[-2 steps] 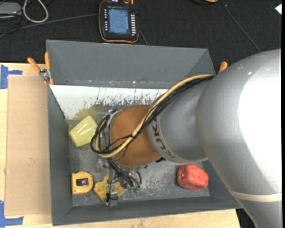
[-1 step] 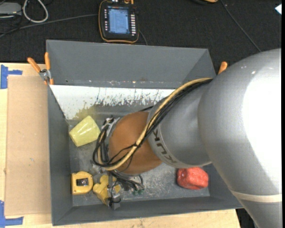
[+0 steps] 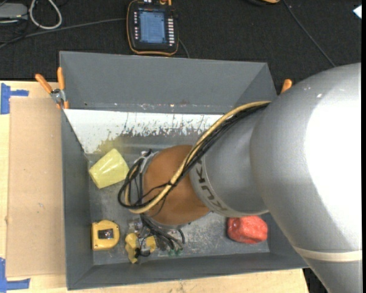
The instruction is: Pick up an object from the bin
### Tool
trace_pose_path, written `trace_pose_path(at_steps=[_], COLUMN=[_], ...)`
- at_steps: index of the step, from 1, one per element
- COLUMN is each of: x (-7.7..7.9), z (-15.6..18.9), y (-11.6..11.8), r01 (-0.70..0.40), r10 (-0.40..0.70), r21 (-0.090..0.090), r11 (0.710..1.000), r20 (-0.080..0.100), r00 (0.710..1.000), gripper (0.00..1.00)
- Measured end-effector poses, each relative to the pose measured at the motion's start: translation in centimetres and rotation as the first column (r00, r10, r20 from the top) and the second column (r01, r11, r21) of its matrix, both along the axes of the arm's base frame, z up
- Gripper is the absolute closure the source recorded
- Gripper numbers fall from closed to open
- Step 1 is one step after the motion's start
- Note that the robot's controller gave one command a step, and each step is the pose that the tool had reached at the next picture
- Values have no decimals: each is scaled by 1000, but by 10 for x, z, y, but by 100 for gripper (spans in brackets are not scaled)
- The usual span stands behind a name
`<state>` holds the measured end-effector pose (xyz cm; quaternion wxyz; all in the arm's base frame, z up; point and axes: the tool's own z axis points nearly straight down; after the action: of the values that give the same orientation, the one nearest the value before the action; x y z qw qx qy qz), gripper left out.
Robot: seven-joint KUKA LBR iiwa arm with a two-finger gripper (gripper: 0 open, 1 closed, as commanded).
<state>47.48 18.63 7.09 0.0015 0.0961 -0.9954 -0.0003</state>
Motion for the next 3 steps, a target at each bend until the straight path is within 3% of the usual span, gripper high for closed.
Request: trace_pose_path(at_steps=[1, 3], x=[0, -4], z=[0, 61], y=[0, -1], r01=[1, 4], r10=[-1, -4], r21=[0, -5], r11=[1000, 1000], r20=[0, -14], r00=[1000, 1000], gripper=[100, 100])
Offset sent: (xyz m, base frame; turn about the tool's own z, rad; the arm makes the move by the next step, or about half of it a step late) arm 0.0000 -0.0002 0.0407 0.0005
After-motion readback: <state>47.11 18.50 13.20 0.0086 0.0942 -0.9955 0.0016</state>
